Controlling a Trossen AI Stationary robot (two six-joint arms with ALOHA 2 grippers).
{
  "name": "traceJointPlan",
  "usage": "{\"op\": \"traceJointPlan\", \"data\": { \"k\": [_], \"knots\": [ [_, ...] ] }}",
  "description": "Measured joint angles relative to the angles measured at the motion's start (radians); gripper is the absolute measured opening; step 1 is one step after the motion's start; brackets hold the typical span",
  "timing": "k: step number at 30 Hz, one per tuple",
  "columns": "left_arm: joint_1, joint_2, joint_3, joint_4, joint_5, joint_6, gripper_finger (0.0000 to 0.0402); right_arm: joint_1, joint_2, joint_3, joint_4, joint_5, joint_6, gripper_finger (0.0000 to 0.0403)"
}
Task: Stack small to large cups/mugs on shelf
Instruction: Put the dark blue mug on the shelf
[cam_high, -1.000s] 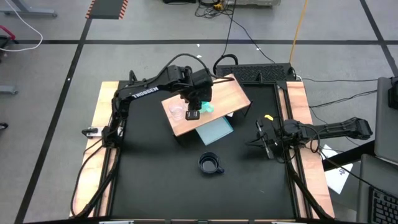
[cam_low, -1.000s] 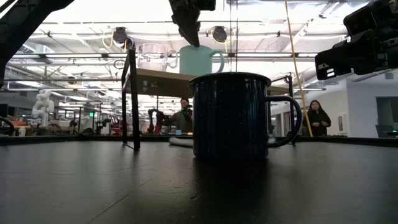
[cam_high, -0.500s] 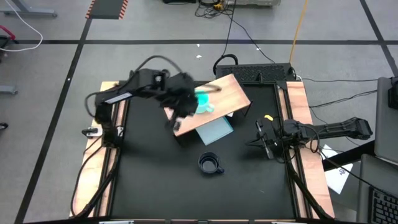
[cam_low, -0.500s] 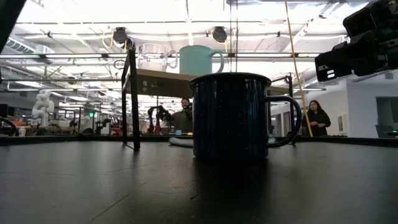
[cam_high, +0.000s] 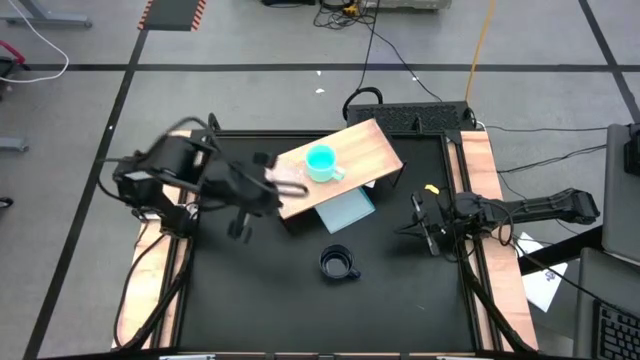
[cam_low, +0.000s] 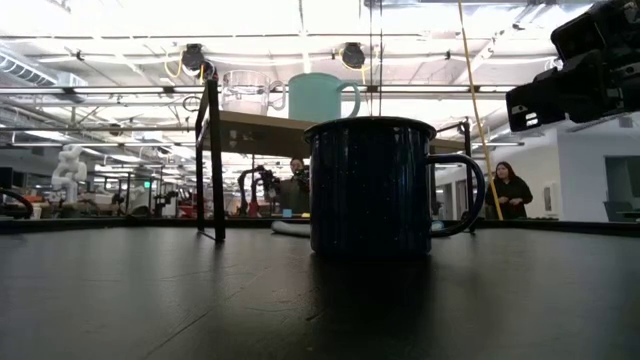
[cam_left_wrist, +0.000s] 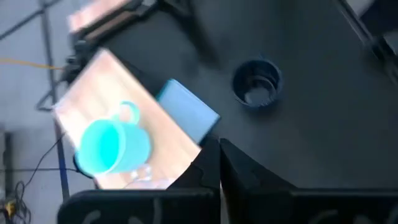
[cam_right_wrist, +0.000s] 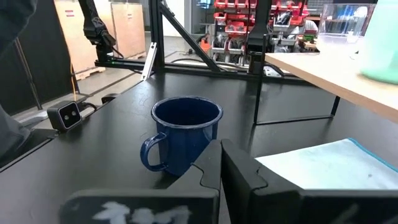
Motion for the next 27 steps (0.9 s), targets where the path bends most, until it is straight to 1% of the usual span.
{"op": "traceJointPlan", "data": {
  "k": [4,7,10,12,14,16,18,20,24,27],
  "knots": [
    [0.016,-0.046,0.0,0.028,-0.003,-0.027,0.0001,0.001,0.0,0.0,0.021,-0.002,0.0,0.0],
    [0.018,-0.072,-0.016,0.048,-0.004,-0.01,0.0001,0.001,0.0,0.0,0.02,-0.002,0.0,0.0],
    [0.04,-0.122,-0.08,0.068,-0.013,0.004,0.0001,0.001,0.0,0.0,0.02,-0.002,0.01,0.0],
    [0.075,-0.168,-0.147,0.077,-0.033,-0.018,0.0001,0.001,0.0,0.0,0.02,-0.003,0.026,0.0],
    [0.112,-0.23,-0.246,0.107,-0.048,-0.05,0.0,0.001,0.0,0.0,0.02,-0.003,0.04,0.0],
    [0.143,-0.311,-0.373,0.206,-0.021,-0.057,0.0,0.001,0.0,0.0,0.019,-0.003,0.051,0.0],
    [0.157,-0.408,-0.529,0.335,0.046,-0.025,0.0,0.001,0.0,0.0,0.019,-0.003,0.053,0.0],
    [0.16,-0.509,-0.69,0.504,0.077,0.005,0.0,0.001,0.0,0.0,0.019,-0.003,0.053,0.0],
    [0.15,-0.692,-0.978,0.821,0.095,0.04,0.0,0.001,0.0,0.0,0.02,-0.004,0.053,0.0],
    [0.135,-0.795,-1.154,0.976,0.095,0.02,0.0,0.001,0.0,0.0,0.022,-0.004,0.053,0.0]
  ]
}}
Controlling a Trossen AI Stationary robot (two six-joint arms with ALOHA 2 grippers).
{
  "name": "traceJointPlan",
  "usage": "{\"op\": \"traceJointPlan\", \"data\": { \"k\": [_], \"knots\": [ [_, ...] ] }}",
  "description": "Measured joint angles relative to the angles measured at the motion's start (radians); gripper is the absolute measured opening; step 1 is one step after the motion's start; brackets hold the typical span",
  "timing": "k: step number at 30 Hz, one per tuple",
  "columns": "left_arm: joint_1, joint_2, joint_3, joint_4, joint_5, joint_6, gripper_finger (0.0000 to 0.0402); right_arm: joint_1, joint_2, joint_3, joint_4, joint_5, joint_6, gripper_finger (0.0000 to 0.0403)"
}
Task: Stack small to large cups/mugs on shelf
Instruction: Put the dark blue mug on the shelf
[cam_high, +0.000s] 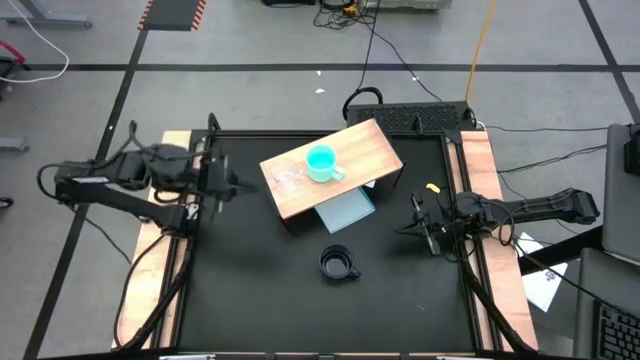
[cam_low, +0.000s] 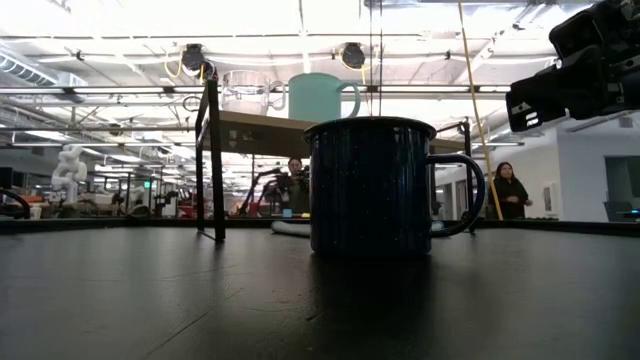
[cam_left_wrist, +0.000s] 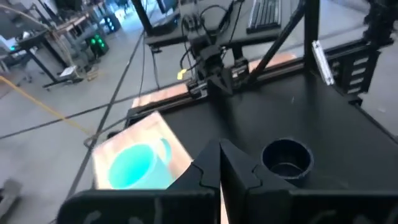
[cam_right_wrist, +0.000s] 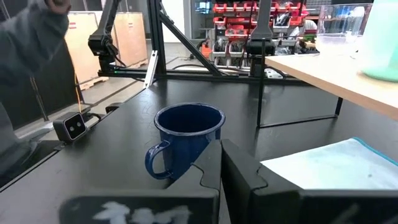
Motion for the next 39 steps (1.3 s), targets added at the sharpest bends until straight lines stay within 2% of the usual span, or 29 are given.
{"op": "traceJointPlan", "data": {
  "k": [6,10,18,24,33,39],
  "knots": [
    [-0.055,-0.15,-0.347,0.22,-0.007,0.01,0.0,0.0,0.0,0.0,-0.002,0.0,0.0,0.0],
    [-0.097,-0.226,-0.533,0.417,-0.083,0.01,0.0,0.0,0.0,0.0,0.02,0.0,0.014,0.0],
    [-0.154,-0.298,-0.843,0.685,-0.015,0.018,0.0,0.0,0.0,0.0,0.054,-0.001,-0.001,0.0],
    [-0.154,-0.304,-0.984,0.797,-0.078,-0.027,0.0,0.0,0.0,0.0,0.056,0.0,-0.033,0.0],
    [-0.154,-0.303,-1.179,1.087,-0.059,-0.046,0.0,0.0,0.0,0.0,0.055,0.0,-0.084,0.0],
    [-0.153,-0.301,-1.181,1.09,-0.04,-0.061,0.0,0.0,0.0,0.0,0.095,0.0,-0.082,0.0]
  ]
}}
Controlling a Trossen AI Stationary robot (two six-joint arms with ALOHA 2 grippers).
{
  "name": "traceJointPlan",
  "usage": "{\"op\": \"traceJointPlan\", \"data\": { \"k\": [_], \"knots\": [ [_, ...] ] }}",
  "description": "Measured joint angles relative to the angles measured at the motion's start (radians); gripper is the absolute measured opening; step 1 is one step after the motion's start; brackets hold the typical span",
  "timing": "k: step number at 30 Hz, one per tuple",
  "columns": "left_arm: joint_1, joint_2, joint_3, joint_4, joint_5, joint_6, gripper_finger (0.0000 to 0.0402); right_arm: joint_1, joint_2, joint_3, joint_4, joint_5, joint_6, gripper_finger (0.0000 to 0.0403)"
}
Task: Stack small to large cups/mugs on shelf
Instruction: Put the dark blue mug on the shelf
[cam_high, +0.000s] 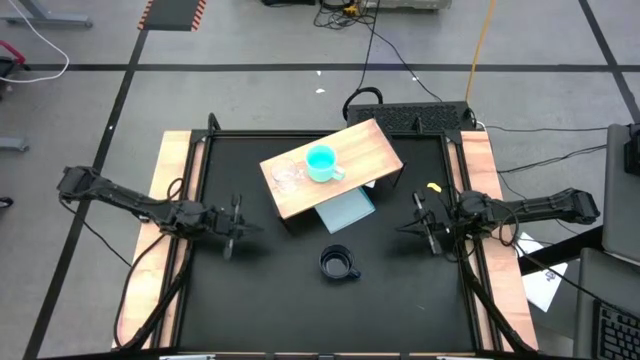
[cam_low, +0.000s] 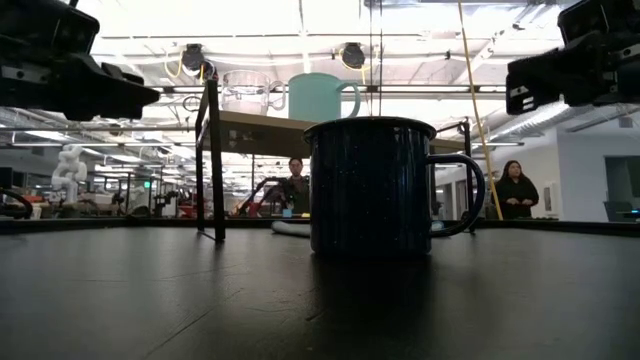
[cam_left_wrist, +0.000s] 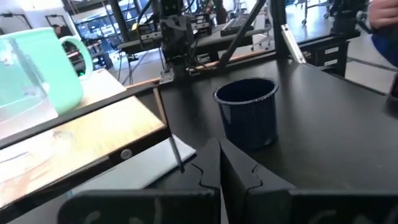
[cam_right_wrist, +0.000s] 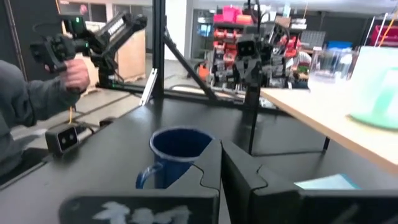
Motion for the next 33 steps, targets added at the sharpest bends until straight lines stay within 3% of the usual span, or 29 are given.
{"op": "traceJointPlan", "data": {
  "k": [10,16,23,33],
  "knots": [
    [0.0,0.0,0.0,-0.006,0.02,-0.002,0.0001,0.037,0.045,0.059,0.011,0.0,-0.004,0.0],
    [0.0,0.0,0.0,-0.033,0.019,-0.016,0.0005,0.118,0.217,0.223,-0.014,0.024,-0.055,0.0],
    [0.0,0.0,0.0,-0.045,0.015,-0.016,0.0006,0.13,0.482,0.454,-0.12,0.082,-0.021,0.0002],
    [0.0,0.0,0.0,-0.045,0.014,-0.043,0.0025,0.128,0.703,0.666,-0.31,0.081,0.069,0.0085]
  ]
}}
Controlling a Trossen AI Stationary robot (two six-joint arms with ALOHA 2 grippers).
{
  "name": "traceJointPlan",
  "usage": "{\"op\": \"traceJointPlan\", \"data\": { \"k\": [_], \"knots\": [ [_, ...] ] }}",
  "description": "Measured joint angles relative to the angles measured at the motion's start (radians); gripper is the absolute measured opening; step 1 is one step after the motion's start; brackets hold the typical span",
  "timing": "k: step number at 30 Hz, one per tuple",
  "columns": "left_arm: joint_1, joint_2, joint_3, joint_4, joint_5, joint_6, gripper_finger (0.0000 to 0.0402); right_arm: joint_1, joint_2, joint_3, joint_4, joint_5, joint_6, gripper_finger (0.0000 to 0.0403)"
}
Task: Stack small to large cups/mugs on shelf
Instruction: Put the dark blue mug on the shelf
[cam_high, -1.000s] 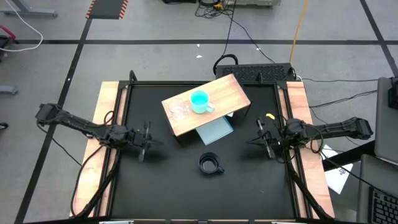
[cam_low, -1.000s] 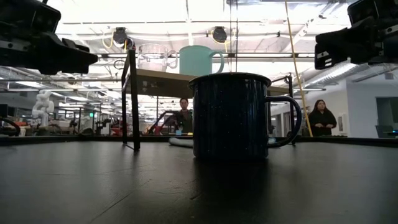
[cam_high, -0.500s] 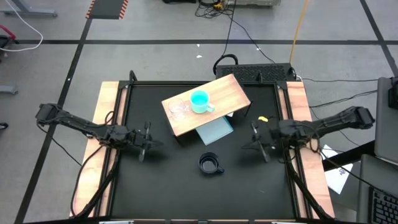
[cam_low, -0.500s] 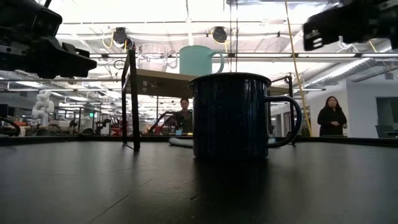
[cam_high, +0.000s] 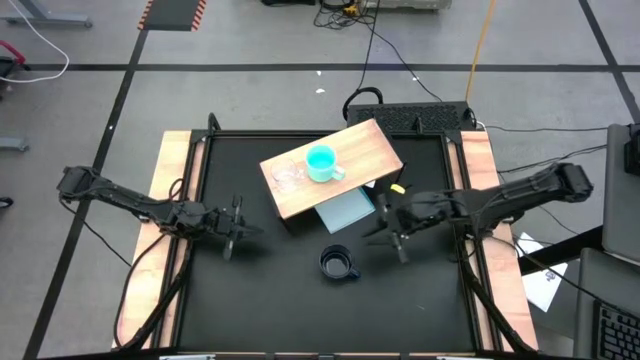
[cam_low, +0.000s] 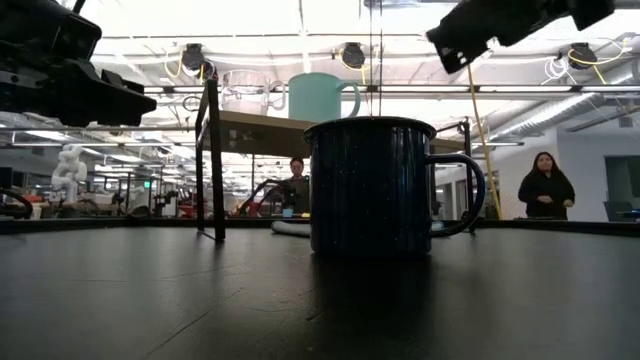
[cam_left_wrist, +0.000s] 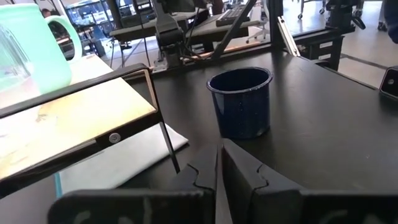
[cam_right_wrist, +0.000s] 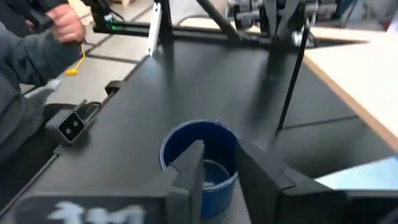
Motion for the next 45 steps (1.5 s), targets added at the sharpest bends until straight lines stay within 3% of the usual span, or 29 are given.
{"op": "traceJointPlan", "data": {
  "k": [7,13,22,33,45],
  "knots": [
    [0.0,0.0,0.0,-0.007,0.0,-0.019,0.0026,0.0,0.109,0.091,-0.111,0.0,0.105,0.0143],
    [0.0,0.0,0.0,-0.006,0.0,-0.018,0.0026,0.024,0.23,0.199,-0.28,-0.002,0.092,0.0144],
    [0.0,0.0,0.001,-0.001,-0.001,-0.025,0.0026,0.039,0.403,0.353,-0.392,-0.001,0.097,0.014],
    [0.0,0.0,0.001,0.002,-0.001,-0.037,0.0026,-0.009,0.443,0.42,-0.415,0.003,0.114,0.0141],
    [0.0,0.0,0.001,0.0,-0.001,-0.029,0.0026,-0.057,0.463,0.421,-0.375,0.003,0.083,0.0177]
  ]
}}
